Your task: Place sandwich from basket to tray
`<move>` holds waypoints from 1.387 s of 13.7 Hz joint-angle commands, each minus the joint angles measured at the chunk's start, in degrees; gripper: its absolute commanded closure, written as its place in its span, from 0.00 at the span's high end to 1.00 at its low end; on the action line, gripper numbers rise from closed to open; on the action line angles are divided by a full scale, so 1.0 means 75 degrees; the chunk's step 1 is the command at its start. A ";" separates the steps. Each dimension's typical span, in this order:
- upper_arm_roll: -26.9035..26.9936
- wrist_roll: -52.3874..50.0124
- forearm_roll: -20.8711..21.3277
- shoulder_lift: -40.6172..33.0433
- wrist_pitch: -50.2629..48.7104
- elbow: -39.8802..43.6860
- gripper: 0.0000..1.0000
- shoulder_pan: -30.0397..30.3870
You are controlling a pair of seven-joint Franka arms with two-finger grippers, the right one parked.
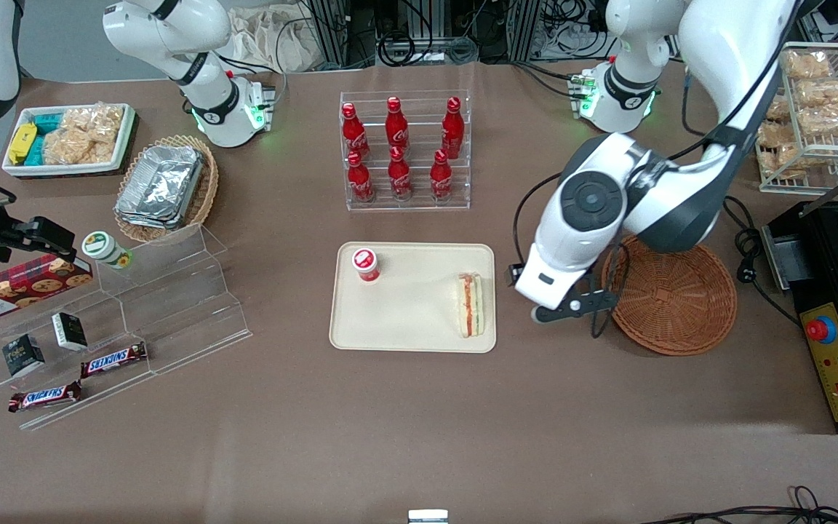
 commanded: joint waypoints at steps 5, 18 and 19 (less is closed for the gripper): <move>-0.0355 0.2291 -0.0829 -0.1548 -0.0918 -0.0542 1.00 0.1954; 0.1699 0.4684 -0.1776 -0.2181 -0.1389 -0.0460 1.00 0.1436; 0.2497 0.5023 -0.1941 -0.2333 -0.1389 -0.0530 1.00 0.0803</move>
